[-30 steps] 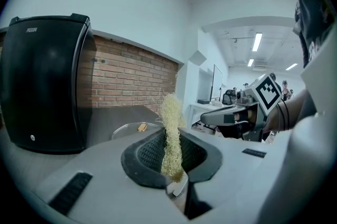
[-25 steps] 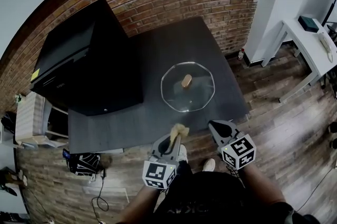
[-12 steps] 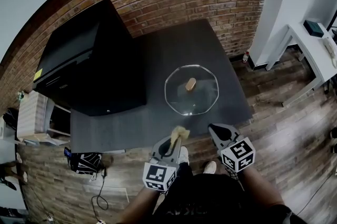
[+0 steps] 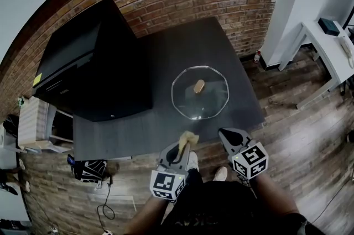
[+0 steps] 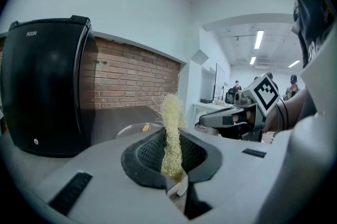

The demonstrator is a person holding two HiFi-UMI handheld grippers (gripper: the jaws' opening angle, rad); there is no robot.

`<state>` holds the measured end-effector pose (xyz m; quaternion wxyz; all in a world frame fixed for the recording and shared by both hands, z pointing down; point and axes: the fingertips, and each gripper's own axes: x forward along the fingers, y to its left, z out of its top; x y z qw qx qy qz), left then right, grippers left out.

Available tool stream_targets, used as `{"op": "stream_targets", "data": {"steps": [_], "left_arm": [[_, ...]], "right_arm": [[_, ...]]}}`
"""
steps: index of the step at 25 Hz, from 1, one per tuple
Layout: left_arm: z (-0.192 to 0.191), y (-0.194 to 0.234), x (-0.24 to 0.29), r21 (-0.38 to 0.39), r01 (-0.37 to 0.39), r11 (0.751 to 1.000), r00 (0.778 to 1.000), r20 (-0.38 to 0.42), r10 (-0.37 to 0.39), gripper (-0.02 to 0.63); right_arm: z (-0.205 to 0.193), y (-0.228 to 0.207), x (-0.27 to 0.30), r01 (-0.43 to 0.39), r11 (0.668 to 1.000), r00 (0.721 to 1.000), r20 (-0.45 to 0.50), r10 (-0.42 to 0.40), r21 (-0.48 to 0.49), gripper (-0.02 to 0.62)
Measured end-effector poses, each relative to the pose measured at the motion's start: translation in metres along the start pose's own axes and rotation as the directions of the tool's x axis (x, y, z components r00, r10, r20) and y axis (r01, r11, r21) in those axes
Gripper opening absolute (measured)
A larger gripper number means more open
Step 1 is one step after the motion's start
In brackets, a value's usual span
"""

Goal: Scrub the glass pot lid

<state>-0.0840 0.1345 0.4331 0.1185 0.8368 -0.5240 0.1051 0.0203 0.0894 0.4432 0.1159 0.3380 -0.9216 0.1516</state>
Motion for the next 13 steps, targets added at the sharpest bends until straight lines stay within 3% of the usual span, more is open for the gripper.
{"op": "stream_targets", "data": {"steps": [13], "left_arm": [[-0.0015,-0.0066,0.0048,-0.003,0.012,1.0,1.0,-0.001,-0.012,0.058]], "right_arm": [[-0.002,-0.0034,-0.0063,0.007,1.0,1.0,-0.002,-0.007,0.004,0.018]]}}
